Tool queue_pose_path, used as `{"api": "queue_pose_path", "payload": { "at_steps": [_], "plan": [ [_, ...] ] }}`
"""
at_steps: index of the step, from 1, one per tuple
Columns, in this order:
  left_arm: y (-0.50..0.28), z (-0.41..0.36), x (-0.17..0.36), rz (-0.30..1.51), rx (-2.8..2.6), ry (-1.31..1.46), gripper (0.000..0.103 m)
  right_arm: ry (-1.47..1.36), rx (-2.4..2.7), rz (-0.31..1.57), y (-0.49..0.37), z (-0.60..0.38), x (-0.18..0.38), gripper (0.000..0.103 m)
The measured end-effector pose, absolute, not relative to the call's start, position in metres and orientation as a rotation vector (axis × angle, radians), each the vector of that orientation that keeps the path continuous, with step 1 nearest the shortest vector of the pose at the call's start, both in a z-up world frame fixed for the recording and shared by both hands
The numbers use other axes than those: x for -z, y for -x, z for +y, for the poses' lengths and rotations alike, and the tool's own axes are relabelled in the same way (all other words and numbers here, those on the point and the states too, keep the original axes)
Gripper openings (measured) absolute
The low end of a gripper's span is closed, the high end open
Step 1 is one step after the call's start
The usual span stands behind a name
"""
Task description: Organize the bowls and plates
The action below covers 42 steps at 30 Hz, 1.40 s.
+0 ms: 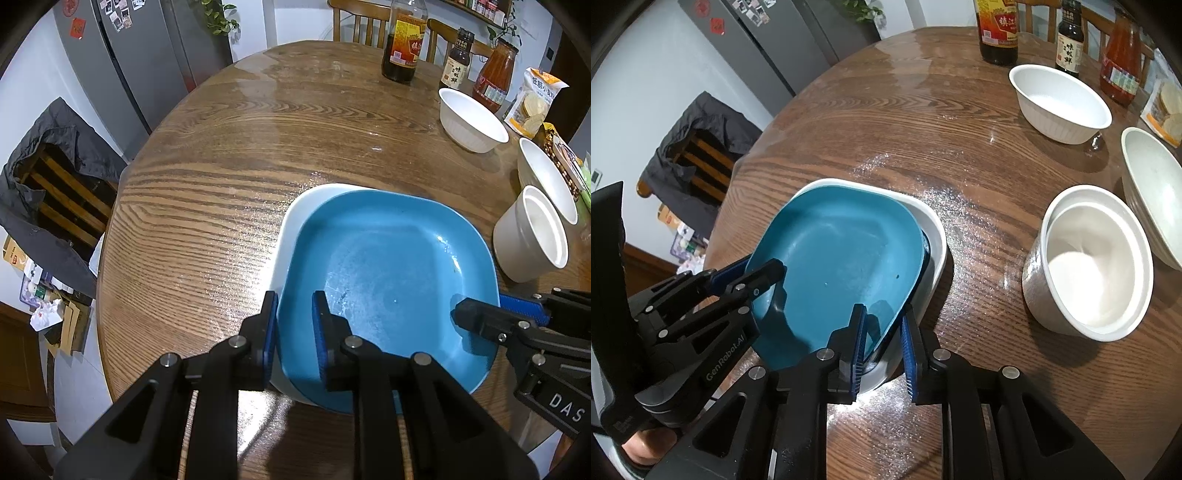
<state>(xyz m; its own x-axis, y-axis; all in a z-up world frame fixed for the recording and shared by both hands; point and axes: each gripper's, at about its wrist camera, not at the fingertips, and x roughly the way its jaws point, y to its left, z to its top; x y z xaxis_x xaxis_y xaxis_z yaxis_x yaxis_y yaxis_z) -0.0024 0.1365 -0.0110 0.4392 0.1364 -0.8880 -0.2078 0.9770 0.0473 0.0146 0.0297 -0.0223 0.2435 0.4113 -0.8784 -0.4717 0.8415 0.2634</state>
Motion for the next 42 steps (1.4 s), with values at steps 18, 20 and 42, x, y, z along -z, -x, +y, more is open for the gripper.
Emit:
{"api": "queue_pose_path", "payload": {
  "at_steps": [18, 20, 42],
  "plan": [
    [0.004, 0.143, 0.006, 1.086, -0.235, 0.069, 0.020, 0.114, -0.600, 1.155, -0.015, 0.033, 0.015, 0.019],
    [0.004, 0.144, 0.005, 1.086, -0.240, 0.076, 0.020, 0.105, -0.602, 1.153, -0.016, 0.030, 0.014, 0.019],
    [-0.003, 0.124, -0.017, 1.030, -0.230, 0.049, 0.066, -0.007, -0.571, 1.103, -0.017, -0.013, -0.006, 0.038]
  ]
}}
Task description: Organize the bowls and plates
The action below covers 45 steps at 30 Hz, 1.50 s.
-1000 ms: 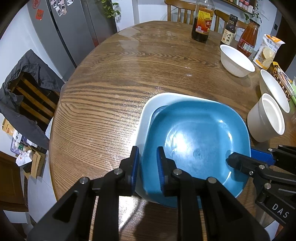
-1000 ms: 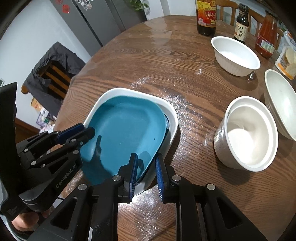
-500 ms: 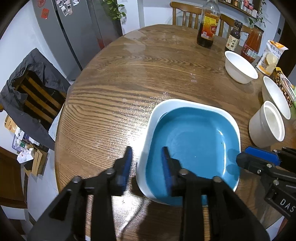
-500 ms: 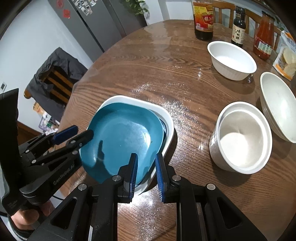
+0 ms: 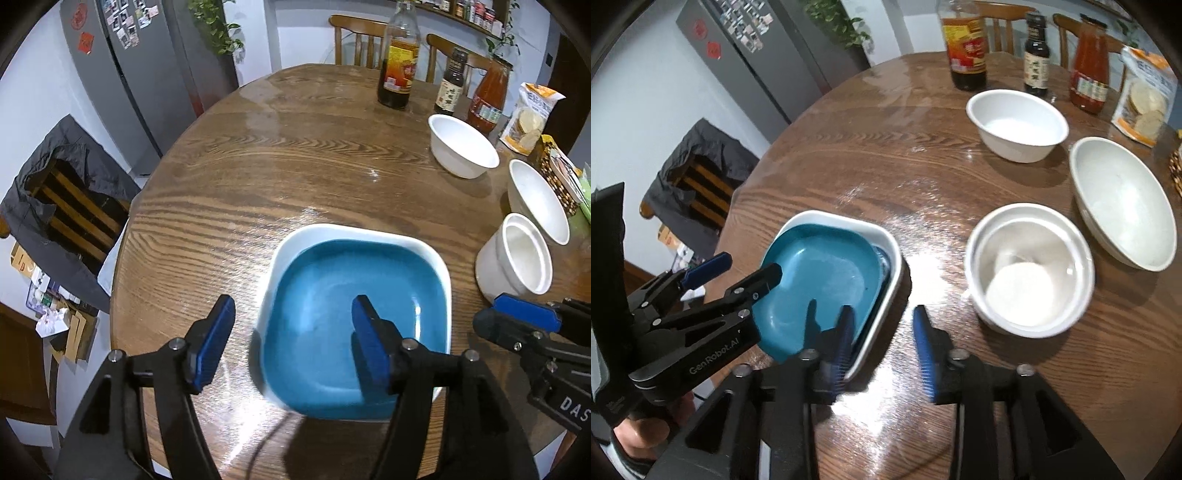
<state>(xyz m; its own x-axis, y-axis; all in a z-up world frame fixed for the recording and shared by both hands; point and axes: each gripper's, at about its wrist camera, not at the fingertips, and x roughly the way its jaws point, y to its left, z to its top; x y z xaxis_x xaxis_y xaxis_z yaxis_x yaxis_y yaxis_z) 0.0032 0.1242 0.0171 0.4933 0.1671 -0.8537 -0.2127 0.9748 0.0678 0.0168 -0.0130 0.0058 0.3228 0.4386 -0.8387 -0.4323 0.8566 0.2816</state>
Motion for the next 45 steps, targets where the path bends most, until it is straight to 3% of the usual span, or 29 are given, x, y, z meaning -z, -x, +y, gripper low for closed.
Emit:
{"api": "queue_pose_path", "payload": {
  "at_steps": [21, 27, 34, 37, 39, 40, 42, 45],
  "plan": [
    [-0.039, 0.053, -0.039, 1.022, -0.028, 0.108, 0.076, -0.303, -0.239, 1.036, -0.032, -0.182, -0.023, 0.048],
    [-0.088, 0.005, -0.052, 1.000, 0.076, 0.116, 0.076, -0.356, -0.145, 1.011, -0.060, -0.222, -0.025, 0.048],
    [-0.169, -0.059, -0.026, 1.086, 0.131, 0.064, 0.073, -0.369, -0.087, 1.038, -0.116, -0.236, -0.007, 0.048],
    [-0.189, -0.077, -0.009, 1.125, 0.121, -0.001, 0.062, -0.394, -0.098, 1.083, -0.131, -0.240, 0.008, 0.048],
    [-0.197, -0.080, 0.002, 1.172, 0.127, 0.003, 0.030, -0.394, -0.122, 1.096, -0.137, -0.235, 0.013, 0.044],
    [-0.201, -0.080, 0.007, 1.195, 0.143, 0.015, 0.025, -0.394, -0.140, 1.095, -0.139, -0.233, 0.015, 0.039],
    [-0.203, -0.081, 0.010, 1.203, 0.165, 0.022, 0.019, -0.419, -0.180, 1.095, -0.140, -0.231, 0.018, 0.016],
    [-0.197, -0.089, 0.003, 1.183, 0.188, -0.014, 0.011, -0.414, -0.176, 1.099, -0.138, -0.229, 0.018, 0.013]
  ]
}}
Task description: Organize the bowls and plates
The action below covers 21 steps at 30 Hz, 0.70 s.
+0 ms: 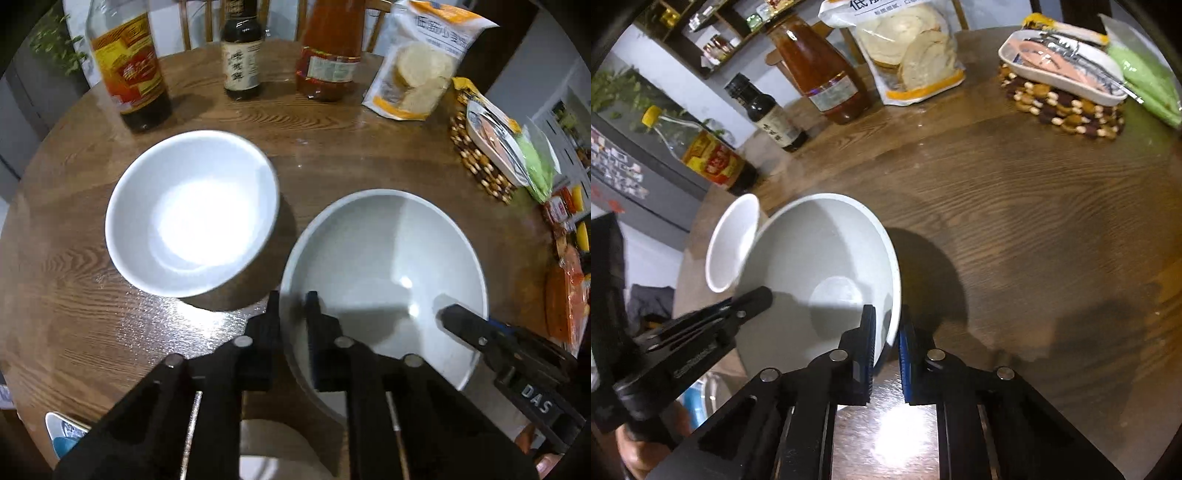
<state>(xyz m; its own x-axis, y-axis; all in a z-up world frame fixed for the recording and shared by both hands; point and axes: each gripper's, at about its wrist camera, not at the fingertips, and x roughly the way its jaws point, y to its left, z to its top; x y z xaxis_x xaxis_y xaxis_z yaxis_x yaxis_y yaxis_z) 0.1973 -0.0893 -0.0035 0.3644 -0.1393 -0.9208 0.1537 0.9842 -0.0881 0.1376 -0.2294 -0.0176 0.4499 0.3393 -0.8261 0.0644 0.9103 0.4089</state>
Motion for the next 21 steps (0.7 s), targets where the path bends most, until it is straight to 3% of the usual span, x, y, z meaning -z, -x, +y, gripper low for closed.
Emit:
{"api": "queue_pose_path", "payload": {
  "at_steps": [11, 13, 17, 19, 21],
  "plan": [
    [-0.117, -0.123, -0.015, 1.147, 0.321, -0.095, 0.012, -0.358, -0.157, 1.157, -0.051, -0.259, -0.002, 0.013],
    [-0.105, -0.132, -0.009, 1.133, 0.332, -0.139, 0.016, -0.329, -0.145, 1.190, -0.047, -0.258, 0.007, 0.014],
    [-0.101, -0.130, -0.005, 1.133, 0.317, -0.134, 0.044, -0.324, -0.075, 1.194, -0.041, -0.267, 0.013, 0.030],
    [-0.100, -0.116, -0.018, 1.097, 0.313, -0.094, 0.045, -0.355, -0.074, 1.146, -0.035, -0.275, 0.001, 0.034],
    [-0.096, -0.103, -0.033, 1.061, 0.306, -0.064, 0.052, -0.360, -0.067, 1.101, -0.033, -0.280, -0.014, 0.038]
  ]
}}
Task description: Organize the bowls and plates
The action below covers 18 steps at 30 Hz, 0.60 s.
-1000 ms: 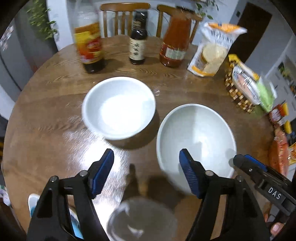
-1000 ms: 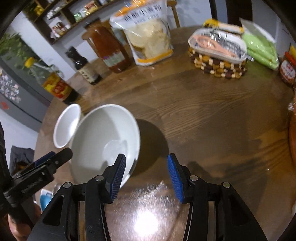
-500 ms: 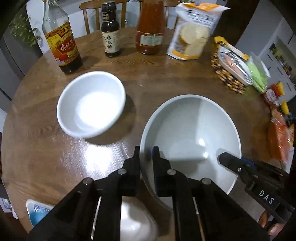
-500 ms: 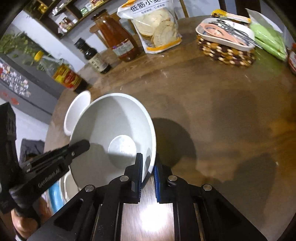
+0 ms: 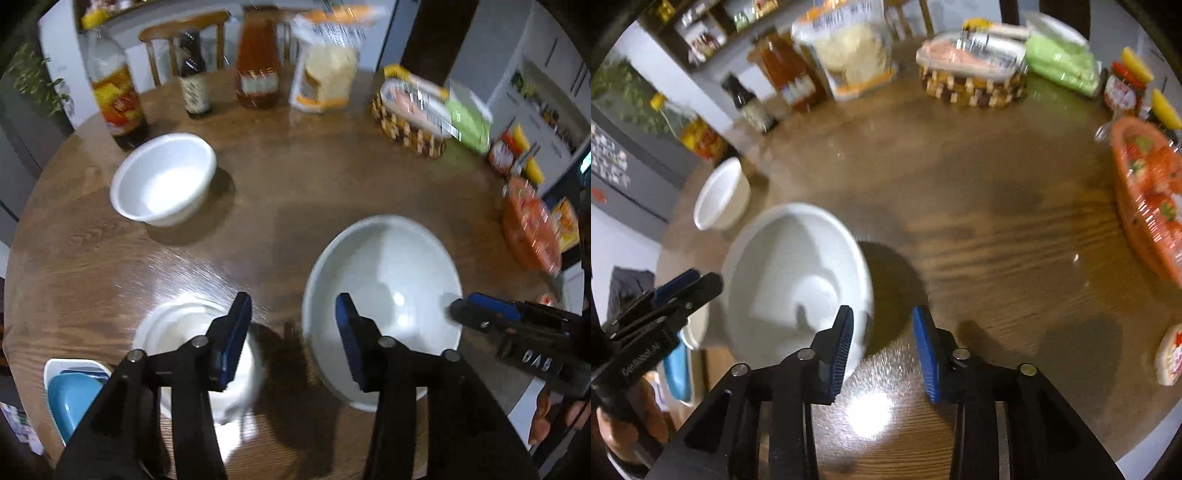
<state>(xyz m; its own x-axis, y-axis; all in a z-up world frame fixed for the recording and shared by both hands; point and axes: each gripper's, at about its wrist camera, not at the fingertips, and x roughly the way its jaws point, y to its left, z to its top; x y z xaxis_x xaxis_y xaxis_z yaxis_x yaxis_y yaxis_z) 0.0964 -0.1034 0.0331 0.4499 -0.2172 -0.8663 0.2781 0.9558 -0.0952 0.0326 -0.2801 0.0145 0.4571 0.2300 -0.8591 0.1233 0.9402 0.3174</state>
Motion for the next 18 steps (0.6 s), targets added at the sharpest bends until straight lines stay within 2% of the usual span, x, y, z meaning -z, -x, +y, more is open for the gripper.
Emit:
{"api": "queue_pose_path", "payload": {
  "at_steps": [2, 10, 13, 17, 18],
  "plan": [
    [-0.099, -0.082, -0.049, 1.012, 0.266, -0.031, 0.059, -0.354, -0.064, 1.067, -0.033, -0.282, -0.028, 0.040],
    [-0.128, -0.010, -0.073, 0.980, 0.091, 0.086, 0.060, -0.372, -0.180, 1.010, -0.063, -0.251, -0.057, 0.041],
    [-0.143, 0.005, -0.073, 0.977, 0.045, 0.096, 0.064, -0.370, -0.216, 1.005, -0.086, -0.227, -0.062, 0.041],
    [-0.167, 0.017, -0.068, 0.977, 0.004, 0.098, 0.080, -0.329, -0.254, 1.023, -0.122, -0.191, -0.064, 0.041],
    [-0.178, 0.019, -0.064, 0.976, -0.021, 0.086, 0.081, -0.331, -0.270, 1.033, -0.130, -0.185, -0.063, 0.041]
  ]
}}
